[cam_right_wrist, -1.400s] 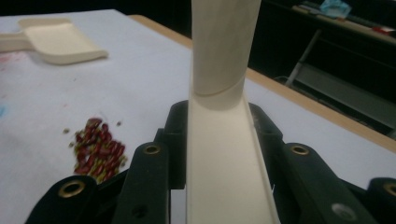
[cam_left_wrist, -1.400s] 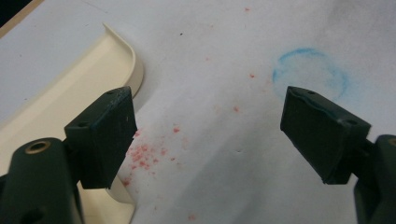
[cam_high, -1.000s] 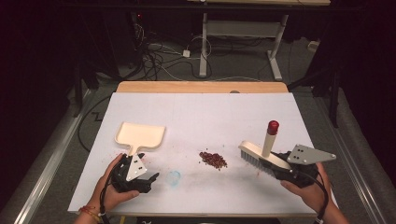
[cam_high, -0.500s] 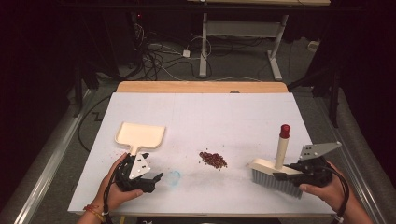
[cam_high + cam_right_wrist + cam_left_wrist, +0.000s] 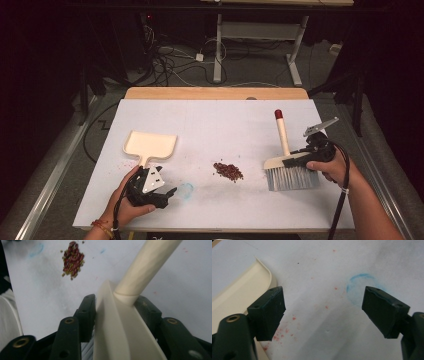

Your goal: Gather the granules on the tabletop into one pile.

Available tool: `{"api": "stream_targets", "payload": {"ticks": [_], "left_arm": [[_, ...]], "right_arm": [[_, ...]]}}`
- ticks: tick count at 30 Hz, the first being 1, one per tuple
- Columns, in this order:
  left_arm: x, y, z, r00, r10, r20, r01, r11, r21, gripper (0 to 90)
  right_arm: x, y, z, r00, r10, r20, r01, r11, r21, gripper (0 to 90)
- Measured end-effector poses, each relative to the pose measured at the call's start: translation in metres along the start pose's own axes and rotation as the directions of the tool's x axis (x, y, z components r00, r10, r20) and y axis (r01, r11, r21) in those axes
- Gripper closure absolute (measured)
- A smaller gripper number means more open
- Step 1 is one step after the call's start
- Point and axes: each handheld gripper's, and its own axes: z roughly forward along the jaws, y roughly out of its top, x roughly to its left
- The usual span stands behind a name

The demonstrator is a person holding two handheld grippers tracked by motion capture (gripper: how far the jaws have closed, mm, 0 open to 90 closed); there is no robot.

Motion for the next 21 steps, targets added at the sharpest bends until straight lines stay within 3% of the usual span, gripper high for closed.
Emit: {"api": "stream_targets", "payload": {"ticks": [1,3,4,6,7,9,11,13,18,21], "left_arm": [[0.0,0.0,-0.001,1.0,-0.001,-0.002,0.001,1.0,-0.002,18.2],[0.0,-0.001,-0.002,1.0,-0.005,-0.006,0.005,1.0,-0.006,18.2],[0.0,-0.002,-0.002,0.9999,-0.013,-0.004,0.013,0.9999,-0.002,18.2],[0.001,-0.002,-0.002,0.9999,-0.012,-0.009,0.012,0.9999,0.005,18.2],[0.001,-0.003,-0.001,0.9999,-0.011,-0.012,0.011,0.9999,0.009,18.2],[0.002,-0.004,-0.001,0.9999,-0.005,-0.014,0.006,0.9999,0.016,18.2],[0.002,-0.003,-0.001,0.9998,-0.005,-0.02,0.006,0.9999,0.016,18.2],[0.002,-0.003,-0.001,0.9997,-0.005,-0.025,0.005,0.9999,0.013,18.2],[0.003,-0.003,0.0,0.9992,-0.01,-0.039,0.011,0.9999,0.012,18.1],[0.005,-0.004,-0.001,0.999,-0.015,-0.042,0.015,0.9999,0.007,18.1]], "right_arm": [[-0.003,0.0,-0.001,0.9999,0.009,0.009,-0.009,1.0,-0.013,49.6],[-0.006,0.0,-0.003,0.9945,0.026,0.101,-0.024,0.999,-0.024,44.1],[-0.007,-0.001,-0.004,0.9858,0.029,0.166,-0.025,0.999,-0.024,43.4],[-0.009,-0.004,-0.007,0.9714,0.041,0.234,-0.035,0.999,-0.032,44.6],[-0.009,-0.005,-0.009,0.9612,0.037,0.273,-0.025,0.999,-0.047,44.8],[-0.008,-0.006,-0.012,0.9242,0.042,0.38,-0.008,0.996,-0.091,45.4],[-0.007,-0.008,-0.014,0.9229,0.041,0.383,0.016,0.989,-0.146,45.7],[-0.003,-0.008,-0.013,0.9097,0.028,0.414,0.051,0.983,-0.177,44.3],[0.009,-0.008,-0.013,0.8914,0.006,0.453,0.122,0.96,-0.253,40.6],[0.022,-0.005,-0.016,0.8711,-0.022,0.491,0.191,0.935,-0.297,40.1]]}}
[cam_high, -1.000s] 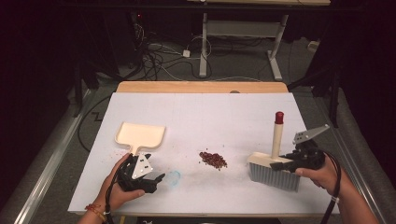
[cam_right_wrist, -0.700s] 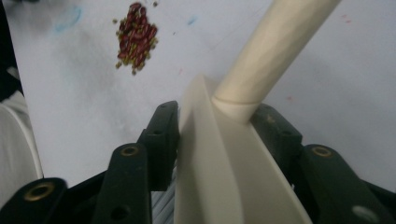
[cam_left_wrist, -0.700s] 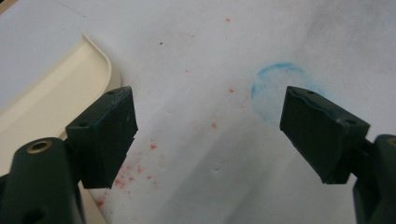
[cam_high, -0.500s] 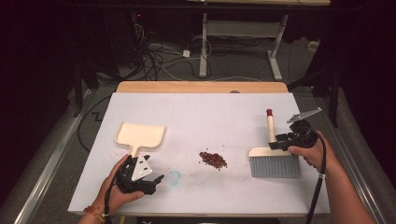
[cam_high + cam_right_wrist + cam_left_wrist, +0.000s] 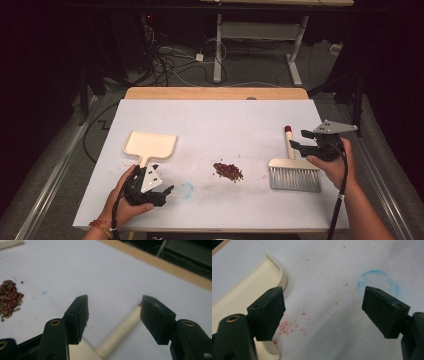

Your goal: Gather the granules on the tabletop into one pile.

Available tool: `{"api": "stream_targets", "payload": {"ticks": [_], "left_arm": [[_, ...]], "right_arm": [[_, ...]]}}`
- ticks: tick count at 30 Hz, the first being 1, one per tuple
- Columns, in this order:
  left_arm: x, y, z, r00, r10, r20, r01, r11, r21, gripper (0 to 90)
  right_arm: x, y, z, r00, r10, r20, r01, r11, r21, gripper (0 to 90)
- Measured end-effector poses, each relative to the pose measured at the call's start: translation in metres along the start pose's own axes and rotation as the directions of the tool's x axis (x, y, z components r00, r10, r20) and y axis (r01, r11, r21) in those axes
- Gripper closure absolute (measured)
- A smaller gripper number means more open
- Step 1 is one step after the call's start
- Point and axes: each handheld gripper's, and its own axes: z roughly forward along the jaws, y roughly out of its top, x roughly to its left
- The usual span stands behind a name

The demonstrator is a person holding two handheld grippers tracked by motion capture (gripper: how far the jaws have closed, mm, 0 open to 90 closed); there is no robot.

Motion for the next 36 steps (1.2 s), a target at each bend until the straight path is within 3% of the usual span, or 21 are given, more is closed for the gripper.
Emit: {"api": "stream_targets", "payload": {"ticks": [3,10,12,17,19,26,31,36], "left_arm": [[0.0,-0.001,-0.001,0.9999,0.005,-0.009,-0.005,1.0,0.004,18.1],[0.001,-0.001,-0.003,0.9997,0.003,-0.025,-0.003,1.0,-0.007,17.9],[0.001,-0.002,-0.003,0.9997,0.004,-0.024,-0.005,1.0,-0.009,18.0],[-0.002,-0.001,-0.003,0.9992,0.028,-0.03,-0.028,0.9996,0.004,17.9],[-0.002,-0.001,-0.003,0.9991,0.029,-0.029,-0.029,0.9996,0.001,17.9],[-0.001,0.001,-0.002,0.9994,0.023,-0.025,-0.024,0.9996,-0.013,17.9],[0.0,0.003,0.0,0.9996,0.014,-0.025,-0.015,0.9995,-0.027,17.9],[-0.001,0.005,-0.001,0.9995,0.002,-0.033,-0.003,0.9989,-0.047,17.8]], "right_arm": [[0.011,0.007,-0.006,1.0,-0.005,0.007,0.005,0.999,-0.054,34.4],[0.037,0.015,-0.014,0.9999,0.006,0.013,-0.004,0.992,-0.124,24.7],[0.044,0.016,-0.017,0.9989,0.002,0.046,0.005,0.989,-0.145,24.3],[0.059,0.016,-0.027,0.9987,-0.01,0.05,0.02,0.977,-0.214,24.2],[0.065,0.014,-0.03,0.9983,-0.005,0.058,0.017,0.977,-0.214,22.9],[0.076,-0.002,-0.033,0.9959,-0.052,0.075,0.068,0.97,-0.234,18.6],[0.08,-0.02,-0.031,0.9965,-0.063,0.055,0.074,0.969,-0.237,17.8],[0.095,-0.034,-0.028,0.9884,-0.144,0.05,0.151,0.965,-0.213,17.8]]}}
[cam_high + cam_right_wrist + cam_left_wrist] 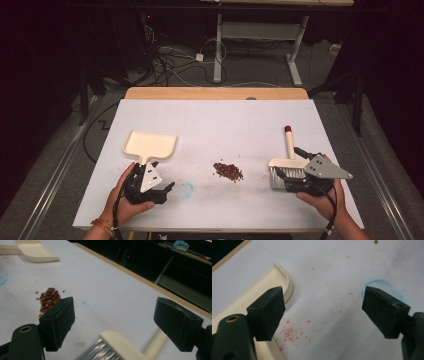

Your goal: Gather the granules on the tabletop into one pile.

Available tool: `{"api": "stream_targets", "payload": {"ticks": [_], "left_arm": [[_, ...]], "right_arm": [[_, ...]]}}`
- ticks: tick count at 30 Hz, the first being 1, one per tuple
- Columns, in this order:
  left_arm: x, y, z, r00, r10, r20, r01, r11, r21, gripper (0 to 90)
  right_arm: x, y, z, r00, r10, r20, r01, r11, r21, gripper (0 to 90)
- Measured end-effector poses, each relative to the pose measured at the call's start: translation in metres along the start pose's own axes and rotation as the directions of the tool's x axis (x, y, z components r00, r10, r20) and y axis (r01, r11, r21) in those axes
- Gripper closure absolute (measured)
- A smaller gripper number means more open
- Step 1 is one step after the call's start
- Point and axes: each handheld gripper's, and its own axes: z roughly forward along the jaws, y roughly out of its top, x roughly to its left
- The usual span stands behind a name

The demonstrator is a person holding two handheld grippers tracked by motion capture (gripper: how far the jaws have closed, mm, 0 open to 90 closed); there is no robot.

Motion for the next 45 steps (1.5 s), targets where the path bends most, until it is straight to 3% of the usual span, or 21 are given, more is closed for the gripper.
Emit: {"api": "stream_targets", "payload": {"ticks": [7,10,15,36,45], "left_arm": [[-0.004,0.001,-0.001,0.9998,0.02,-0.007,-0.02,0.9998,-0.007,16.7],[-0.004,0.001,-0.001,0.9996,0.025,-0.013,-0.025,0.9996,-0.013,16.7],[-0.004,0.0,-0.002,0.9996,0.025,-0.015,-0.026,0.9994,-0.022,16.7],[-0.006,0.0,-0.002,0.9991,0.039,-0.015,-0.04,0.9991,-0.014,16.6],[-0.005,0.001,0.0,0.9992,0.039,-0.013,-0.039,0.9992,-0.01,16.6]], "right_arm": [[0.021,-0.021,0.001,0.9991,-0.025,-0.034,0.026,0.999,0.034,17.7],[0.025,-0.021,0.0,0.9988,-0.048,-0.006,0.048,0.998,0.033,17.7],[0.028,-0.02,-0.003,0.9985,-0.056,-0.001,0.056,0.998,0.028,17.7],[0.029,-0.016,-0.004,0.9971,-0.07,0.029,0.07,0.997,0.022,17.6],[0.028,-0.014,-0.006,0.9957,-0.066,0.064,0.066,0.998,0.001,18.0]]}}
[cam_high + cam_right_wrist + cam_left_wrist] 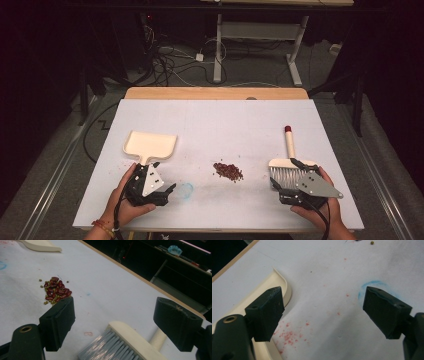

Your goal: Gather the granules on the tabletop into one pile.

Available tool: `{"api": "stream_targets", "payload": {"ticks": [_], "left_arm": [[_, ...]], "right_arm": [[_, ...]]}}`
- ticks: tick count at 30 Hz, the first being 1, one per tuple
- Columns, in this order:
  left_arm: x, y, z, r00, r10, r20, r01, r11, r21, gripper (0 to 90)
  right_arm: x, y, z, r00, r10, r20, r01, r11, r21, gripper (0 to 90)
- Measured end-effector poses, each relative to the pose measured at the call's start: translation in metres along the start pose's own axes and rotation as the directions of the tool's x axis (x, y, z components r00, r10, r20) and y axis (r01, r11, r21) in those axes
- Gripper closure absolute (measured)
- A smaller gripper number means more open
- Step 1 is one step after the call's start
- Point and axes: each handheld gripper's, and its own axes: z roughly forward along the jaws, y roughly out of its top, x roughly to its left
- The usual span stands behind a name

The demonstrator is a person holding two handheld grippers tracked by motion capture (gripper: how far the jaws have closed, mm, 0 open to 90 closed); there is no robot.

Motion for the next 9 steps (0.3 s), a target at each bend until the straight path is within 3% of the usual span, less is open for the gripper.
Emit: {"api": "stream_targets", "payload": {"ticks": [4,6,9], "left_arm": [[0.0006,0.0006,0.0011,1.0,-0.001,-0.001,0.001,1.0,0.003,16.7],[0.0006,0.0011,0.0014,1.0,-0.001,-0.002,0.001,1.0,0.003,16.6],[0.0012,0.0016,0.0013,1.0,-0.003,-0.007,0.003,1.0,0.003,16.7]], "right_arm": [[-0.0011,0.0001,-0.0005,0.9999,0.013,-0.003,-0.013,1.0,-0.01,18.5],[-0.0011,0.0009,-0.0021,0.9997,0.004,0.025,-0.003,0.999,-0.034,19.9],[-0.0013,0.0009,-0.0009,0.9996,-0.002,0.029,0.003,1.0,-0.027,19.6]]}}
